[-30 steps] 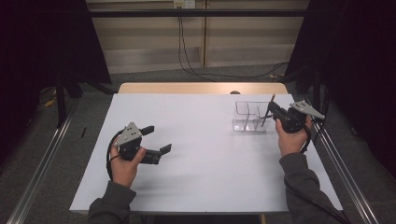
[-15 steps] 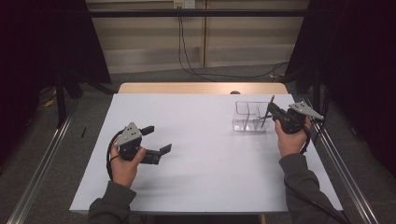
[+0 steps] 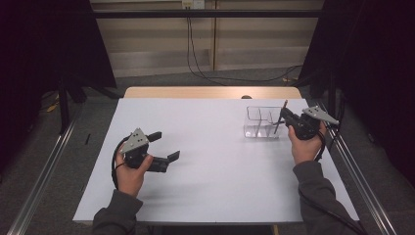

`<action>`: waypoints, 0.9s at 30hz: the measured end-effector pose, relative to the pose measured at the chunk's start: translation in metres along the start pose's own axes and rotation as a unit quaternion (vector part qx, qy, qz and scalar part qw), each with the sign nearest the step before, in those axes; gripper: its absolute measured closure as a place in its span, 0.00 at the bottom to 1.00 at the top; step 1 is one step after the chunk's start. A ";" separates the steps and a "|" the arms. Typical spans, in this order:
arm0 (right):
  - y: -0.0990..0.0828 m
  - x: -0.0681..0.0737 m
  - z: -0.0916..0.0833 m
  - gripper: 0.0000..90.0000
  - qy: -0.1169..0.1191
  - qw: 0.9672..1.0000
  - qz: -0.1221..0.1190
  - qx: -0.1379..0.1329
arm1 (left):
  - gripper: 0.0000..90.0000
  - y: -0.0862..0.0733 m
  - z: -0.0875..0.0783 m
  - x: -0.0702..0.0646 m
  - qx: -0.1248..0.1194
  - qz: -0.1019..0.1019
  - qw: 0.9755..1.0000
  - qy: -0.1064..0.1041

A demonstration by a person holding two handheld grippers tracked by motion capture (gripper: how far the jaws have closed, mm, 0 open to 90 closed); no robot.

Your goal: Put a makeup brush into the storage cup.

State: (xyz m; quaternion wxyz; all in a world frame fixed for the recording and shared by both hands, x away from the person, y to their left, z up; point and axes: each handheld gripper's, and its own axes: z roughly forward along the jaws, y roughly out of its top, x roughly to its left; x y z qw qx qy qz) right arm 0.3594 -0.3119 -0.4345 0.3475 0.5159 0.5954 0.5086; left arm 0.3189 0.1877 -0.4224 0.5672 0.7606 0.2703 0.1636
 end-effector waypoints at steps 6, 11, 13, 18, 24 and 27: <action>0.001 0.000 0.000 0.94 0.003 1.000 -0.003 0.004 | 0.03 0.000 0.000 0.000 0.000 0.000 1.000 -0.002; 0.001 0.000 0.000 0.94 0.003 1.000 -0.001 0.003 | 0.03 0.000 0.000 0.001 -0.004 0.000 1.000 -0.009; 0.000 0.000 0.000 0.94 0.004 1.000 -0.001 0.003 | 0.03 0.000 0.000 0.001 -0.004 0.002 1.000 -0.008; 0.000 0.000 -0.001 0.93 0.003 1.000 0.001 0.003 | 0.03 0.001 -0.001 0.001 -0.001 0.002 1.000 -0.002; 0.001 -0.001 -0.001 0.92 0.003 1.000 0.004 0.005 | 0.03 0.001 -0.001 0.000 0.000 0.001 1.000 -0.001; 0.001 -0.001 -0.001 0.92 0.005 1.000 0.004 0.005 | 0.03 0.000 0.000 0.000 -0.002 0.000 1.000 -0.005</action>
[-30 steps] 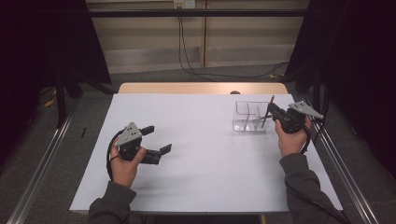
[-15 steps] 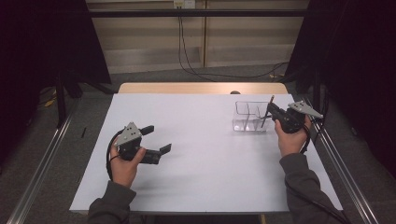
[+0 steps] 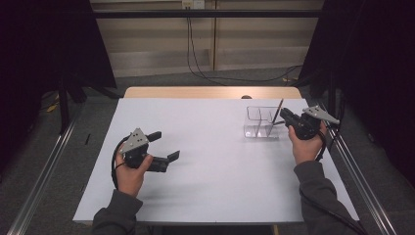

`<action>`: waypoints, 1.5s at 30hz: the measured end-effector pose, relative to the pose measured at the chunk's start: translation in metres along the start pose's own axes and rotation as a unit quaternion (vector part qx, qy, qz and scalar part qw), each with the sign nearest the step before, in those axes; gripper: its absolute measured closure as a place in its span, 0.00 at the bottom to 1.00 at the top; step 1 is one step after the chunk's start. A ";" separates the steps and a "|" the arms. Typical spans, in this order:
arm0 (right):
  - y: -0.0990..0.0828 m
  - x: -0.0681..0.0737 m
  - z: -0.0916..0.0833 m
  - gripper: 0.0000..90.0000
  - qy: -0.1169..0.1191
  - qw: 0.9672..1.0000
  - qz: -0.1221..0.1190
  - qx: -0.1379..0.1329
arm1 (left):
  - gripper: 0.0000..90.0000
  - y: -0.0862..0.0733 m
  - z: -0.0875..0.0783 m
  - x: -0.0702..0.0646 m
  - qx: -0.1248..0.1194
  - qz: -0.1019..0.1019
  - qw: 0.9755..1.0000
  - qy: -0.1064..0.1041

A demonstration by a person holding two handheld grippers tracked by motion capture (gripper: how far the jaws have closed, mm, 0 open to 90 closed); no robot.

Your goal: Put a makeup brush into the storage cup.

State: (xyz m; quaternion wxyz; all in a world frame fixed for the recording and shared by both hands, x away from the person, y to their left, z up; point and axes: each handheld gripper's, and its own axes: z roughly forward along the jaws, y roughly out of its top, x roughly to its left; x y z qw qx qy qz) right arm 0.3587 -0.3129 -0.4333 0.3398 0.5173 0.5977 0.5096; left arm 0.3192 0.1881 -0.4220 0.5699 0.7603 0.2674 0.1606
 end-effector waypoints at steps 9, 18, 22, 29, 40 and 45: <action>0.000 0.000 0.000 0.88 0.001 1.000 -0.002 0.007 | 0.03 0.000 0.000 0.000 -0.002 0.000 1.000 -0.003; 0.001 0.000 0.000 0.77 -0.003 1.000 -0.003 0.012 | 0.03 0.001 0.000 -0.001 -0.001 -0.002 1.000 0.004; 0.000 -0.002 0.000 0.72 -0.001 1.000 0.007 0.016 | 0.03 0.001 0.001 -0.001 -0.001 -0.002 1.000 0.005; 0.000 -0.007 -0.003 0.62 -0.004 1.000 0.010 0.005 | 0.03 0.001 0.002 -0.002 0.000 0.002 1.000 0.002; -0.002 -0.008 -0.005 0.47 0.012 1.000 0.006 0.009 | 0.03 0.001 0.004 -0.003 0.001 0.001 1.000 -0.002; -0.001 -0.006 -0.006 0.44 0.014 1.000 0.002 0.009 | 0.03 0.001 0.003 -0.002 0.004 0.003 1.000 0.000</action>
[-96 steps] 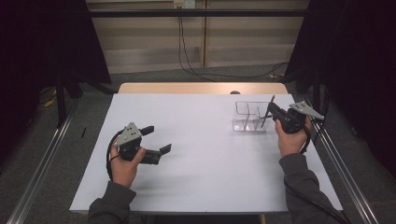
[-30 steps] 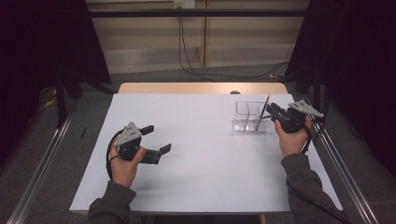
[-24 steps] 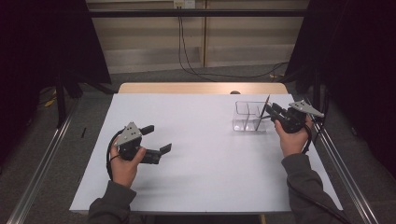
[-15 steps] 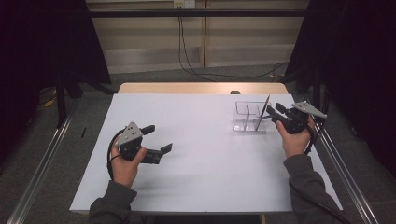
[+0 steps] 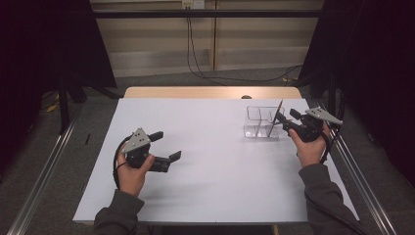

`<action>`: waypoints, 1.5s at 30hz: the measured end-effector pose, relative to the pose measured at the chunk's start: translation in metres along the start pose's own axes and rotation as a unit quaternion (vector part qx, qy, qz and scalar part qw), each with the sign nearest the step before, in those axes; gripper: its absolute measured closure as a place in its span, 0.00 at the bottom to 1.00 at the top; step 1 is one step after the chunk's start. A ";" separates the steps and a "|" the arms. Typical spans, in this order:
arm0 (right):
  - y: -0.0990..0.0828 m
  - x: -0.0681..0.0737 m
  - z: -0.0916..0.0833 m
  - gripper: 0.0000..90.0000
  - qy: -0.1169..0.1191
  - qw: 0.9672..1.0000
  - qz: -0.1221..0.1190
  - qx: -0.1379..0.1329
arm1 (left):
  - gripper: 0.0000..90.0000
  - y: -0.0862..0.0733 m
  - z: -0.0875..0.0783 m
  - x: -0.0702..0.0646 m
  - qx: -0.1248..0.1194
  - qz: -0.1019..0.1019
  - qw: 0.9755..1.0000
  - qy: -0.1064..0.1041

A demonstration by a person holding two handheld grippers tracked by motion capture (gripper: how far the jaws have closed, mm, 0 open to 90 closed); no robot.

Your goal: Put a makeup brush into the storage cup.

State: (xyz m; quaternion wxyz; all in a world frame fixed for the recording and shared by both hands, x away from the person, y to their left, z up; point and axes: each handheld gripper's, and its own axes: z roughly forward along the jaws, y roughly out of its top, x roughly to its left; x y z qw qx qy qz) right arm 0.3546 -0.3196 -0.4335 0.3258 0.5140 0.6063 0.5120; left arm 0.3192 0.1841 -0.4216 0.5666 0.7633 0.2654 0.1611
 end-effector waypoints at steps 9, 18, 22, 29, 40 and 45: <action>0.002 0.003 -0.001 0.38 0.008 1.000 -0.007 0.000 | 0.03 0.001 -0.001 0.000 -0.004 -0.001 1.000 0.005; 0.003 0.007 -0.004 0.34 0.011 1.000 -0.012 0.005 | 0.03 0.000 0.000 0.000 -0.004 -0.003 1.000 0.002; 0.004 0.008 -0.004 0.33 0.017 1.000 -0.012 0.003 | 0.03 0.000 -0.001 0.000 -0.002 -0.001 1.000 0.005; 0.005 0.009 -0.007 0.31 0.026 1.000 -0.009 0.005 | 0.03 0.000 -0.004 0.000 -0.005 -0.003 1.000 0.004; 0.005 0.013 -0.011 0.29 0.030 0.999 -0.026 0.005 | 0.03 0.000 -0.005 -0.001 0.000 0.002 1.000 0.008; 0.005 0.014 -0.014 0.28 0.034 0.999 -0.030 0.007 | 0.03 0.000 -0.004 0.000 -0.003 0.000 1.000 0.002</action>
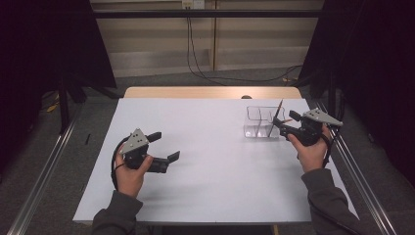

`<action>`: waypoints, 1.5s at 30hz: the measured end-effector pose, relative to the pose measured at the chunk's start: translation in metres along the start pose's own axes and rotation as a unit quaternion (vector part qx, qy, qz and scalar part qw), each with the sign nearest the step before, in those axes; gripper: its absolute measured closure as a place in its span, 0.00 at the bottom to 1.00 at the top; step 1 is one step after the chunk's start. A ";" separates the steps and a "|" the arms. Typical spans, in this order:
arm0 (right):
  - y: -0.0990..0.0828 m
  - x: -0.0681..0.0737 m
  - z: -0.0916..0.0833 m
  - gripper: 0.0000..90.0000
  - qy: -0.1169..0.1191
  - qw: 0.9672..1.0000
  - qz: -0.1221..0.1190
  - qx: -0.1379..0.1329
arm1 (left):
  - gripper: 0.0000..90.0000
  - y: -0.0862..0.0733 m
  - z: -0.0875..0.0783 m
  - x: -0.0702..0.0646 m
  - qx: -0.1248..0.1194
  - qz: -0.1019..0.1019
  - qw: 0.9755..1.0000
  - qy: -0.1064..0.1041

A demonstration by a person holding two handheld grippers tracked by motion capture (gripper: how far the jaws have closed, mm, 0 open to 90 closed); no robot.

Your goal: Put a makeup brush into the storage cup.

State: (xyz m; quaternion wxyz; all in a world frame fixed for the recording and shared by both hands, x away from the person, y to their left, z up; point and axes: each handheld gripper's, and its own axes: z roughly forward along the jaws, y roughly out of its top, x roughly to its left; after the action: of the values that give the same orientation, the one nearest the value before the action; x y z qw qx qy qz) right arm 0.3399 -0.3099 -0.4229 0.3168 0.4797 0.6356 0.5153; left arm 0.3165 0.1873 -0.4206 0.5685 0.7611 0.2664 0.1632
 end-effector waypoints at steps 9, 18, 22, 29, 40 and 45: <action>-0.002 0.002 -0.004 0.27 0.001 1.000 0.000 -0.002 | 0.03 0.000 0.000 0.000 0.003 0.000 1.000 0.003; -0.001 0.005 -0.009 0.26 0.012 1.000 -0.007 -0.005 | 0.03 0.000 0.001 -0.001 0.004 0.000 1.000 0.003; 0.000 0.007 -0.012 0.26 0.014 1.000 -0.010 -0.002 | 0.03 0.000 0.001 -0.001 0.004 0.000 1.000 0.004; -0.001 0.008 -0.016 0.26 0.016 1.000 -0.012 -0.002 | 0.03 0.000 0.002 -0.002 -0.002 -0.004 1.000 -0.001; -0.004 0.013 -0.021 0.25 0.028 0.999 -0.018 0.000 | 0.03 0.001 0.002 -0.002 -0.002 -0.005 1.000 0.000; -0.004 0.016 -0.024 0.25 0.035 0.999 -0.017 0.000 | 0.03 0.001 0.002 -0.002 -0.002 -0.005 1.000 0.001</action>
State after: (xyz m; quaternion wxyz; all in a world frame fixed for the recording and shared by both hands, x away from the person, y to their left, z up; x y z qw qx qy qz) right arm 0.3121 -0.3032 -0.4189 0.3029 0.4504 0.6546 0.5263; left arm 0.3161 0.1849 -0.4204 0.5703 0.7588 0.2703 0.1614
